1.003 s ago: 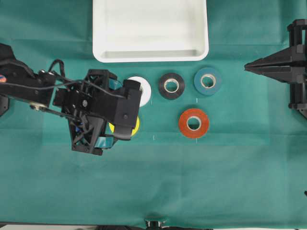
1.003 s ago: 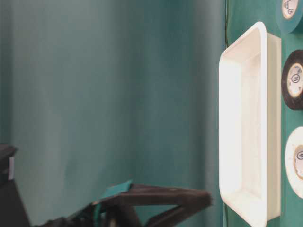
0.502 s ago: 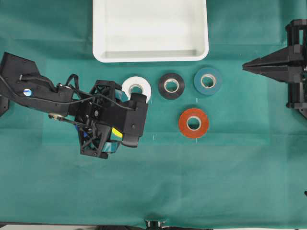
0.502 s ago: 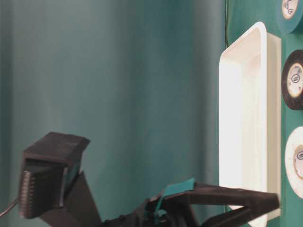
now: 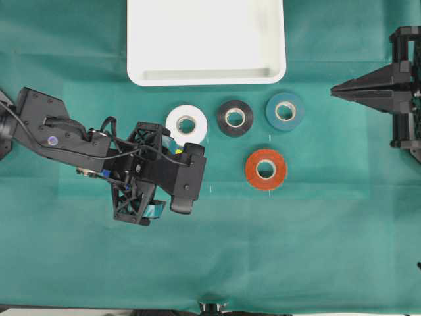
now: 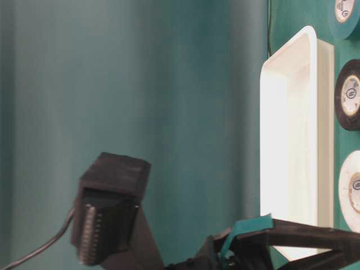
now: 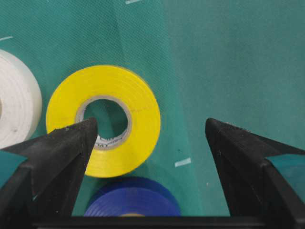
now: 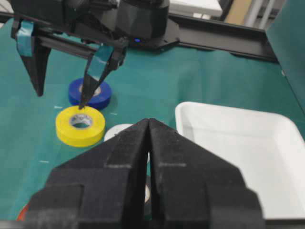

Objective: Pick up the tape from a random location and place it into the white case.
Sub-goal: 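Lower the left gripper with fingers into the yellow roll's center hole, then close the left gripper on the yellow roll's inner rim, then lift the yellow tape roll up off the table with the left gripper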

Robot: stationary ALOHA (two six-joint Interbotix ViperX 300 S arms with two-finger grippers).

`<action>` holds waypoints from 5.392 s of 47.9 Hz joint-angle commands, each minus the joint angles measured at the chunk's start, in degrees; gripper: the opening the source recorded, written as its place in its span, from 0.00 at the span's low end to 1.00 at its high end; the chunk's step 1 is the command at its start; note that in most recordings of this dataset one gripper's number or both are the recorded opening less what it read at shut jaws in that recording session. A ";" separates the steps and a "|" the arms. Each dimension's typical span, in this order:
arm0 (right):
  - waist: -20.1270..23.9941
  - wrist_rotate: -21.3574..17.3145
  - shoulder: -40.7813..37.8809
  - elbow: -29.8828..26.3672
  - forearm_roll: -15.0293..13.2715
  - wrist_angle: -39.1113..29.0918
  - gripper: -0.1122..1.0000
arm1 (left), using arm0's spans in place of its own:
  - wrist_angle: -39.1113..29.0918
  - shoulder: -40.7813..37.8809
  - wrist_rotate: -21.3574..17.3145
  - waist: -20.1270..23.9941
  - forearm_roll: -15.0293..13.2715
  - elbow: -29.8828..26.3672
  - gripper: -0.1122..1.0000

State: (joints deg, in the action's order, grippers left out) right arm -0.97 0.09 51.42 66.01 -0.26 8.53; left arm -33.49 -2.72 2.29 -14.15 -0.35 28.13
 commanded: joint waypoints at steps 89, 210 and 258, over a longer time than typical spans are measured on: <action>-0.18 0.18 -1.32 -0.88 0.00 0.62 0.10 | 8.44 -3.96 0.00 2.20 -0.09 1.49 0.35; -0.18 0.35 -1.14 -1.76 -0.26 0.26 0.10 | -25.31 15.56 -0.35 0.18 0.09 -20.92 0.31; -0.18 0.35 -1.32 -1.76 -0.26 0.26 0.10 | -28.30 15.91 -0.97 2.64 0.62 -23.64 0.31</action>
State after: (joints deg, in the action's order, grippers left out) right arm -0.97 0.35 50.36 65.83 -0.44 8.53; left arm -61.96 11.25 1.67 -13.45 0.00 5.63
